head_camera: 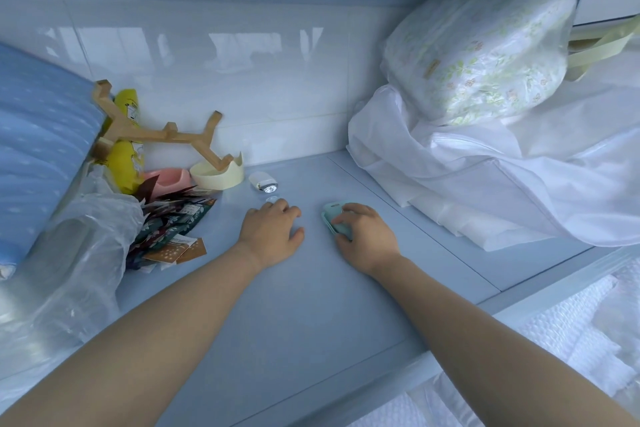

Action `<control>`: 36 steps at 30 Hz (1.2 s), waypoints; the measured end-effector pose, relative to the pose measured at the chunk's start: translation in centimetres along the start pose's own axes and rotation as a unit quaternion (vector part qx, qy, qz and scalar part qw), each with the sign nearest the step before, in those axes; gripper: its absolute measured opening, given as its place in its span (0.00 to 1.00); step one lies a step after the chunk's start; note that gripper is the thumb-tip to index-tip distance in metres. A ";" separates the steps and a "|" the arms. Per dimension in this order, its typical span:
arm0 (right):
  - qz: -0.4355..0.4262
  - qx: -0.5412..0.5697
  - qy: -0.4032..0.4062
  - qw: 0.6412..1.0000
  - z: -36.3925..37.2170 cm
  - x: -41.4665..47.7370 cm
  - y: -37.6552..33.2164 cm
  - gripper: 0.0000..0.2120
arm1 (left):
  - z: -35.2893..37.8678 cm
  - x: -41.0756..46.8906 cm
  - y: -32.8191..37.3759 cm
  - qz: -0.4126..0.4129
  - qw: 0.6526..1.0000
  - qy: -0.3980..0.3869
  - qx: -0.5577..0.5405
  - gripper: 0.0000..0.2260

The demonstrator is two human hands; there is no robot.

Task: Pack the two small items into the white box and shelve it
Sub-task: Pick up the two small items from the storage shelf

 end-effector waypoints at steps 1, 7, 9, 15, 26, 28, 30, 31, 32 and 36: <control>0.000 0.000 0.002 1.000 0.2 0.2 -0.2 0.14 | 0.1 0.3 -0.1 0.002 1.000 0.003 0.002 0.18; 0.015 -0.040 0.036 0.998 1.3 1.6 -0.8 0.11 | 1.2 2.2 -0.8 0.008 1.000 0.021 -0.001 0.18; 0.015 -0.048 0.036 0.998 1.8 2.2 -1.0 0.12 | 1.6 2.8 -1.2 0.002 1.000 0.028 -0.007 0.18; 0.013 -0.049 0.021 0.999 2.9 3.4 -1.6 0.16 | 2.0 3.5 -2.5 -0.012 1.000 0.026 -0.004 0.19; 0.023 -0.046 0.027 0.998 3.2 4.0 -0.6 0.17 | 3.0 5.3 -2.5 -0.058 0.998 -0.021 -0.024 0.21; 0.022 -0.046 0.029 0.998 3.2 3.9 -0.7 0.17 | 3.5 5.6 -2.1 -0.074 0.995 -0.041 -0.052 0.22; 0.023 -0.048 0.033 0.998 3.2 3.6 -0.8 0.16 | 3.8 5.8 -2.2 -0.080 0.993 -0.042 -0.069 0.22; 0.024 -0.050 0.035 0.998 3.1 3.5 -0.9 0.16 | 3.9 6.1 -2.5 -0.085 0.993 -0.036 -0.077 0.22; 0.025 -0.052 0.037 0.998 3.1 3.4 -1.0 0.16 | 4.0 6.3 -2.8 -0.089 0.992 -0.028 -0.083 0.22; 0.027 -0.060 0.046 0.997 3.0 3.4 -1.1 0.15 | 4.2 7.6 -4.3 -0.072 0.996 -0.020 -0.053 0.22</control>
Point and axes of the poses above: each hand's wrist, its own x-axis towards the middle knuckle, its own z-axis out of the palm, y = z × x, the point moved 2 cm from there along x, towards the middle knuckle, and after that the axes turned 2 degrees about -z, right-handed, at the moved point
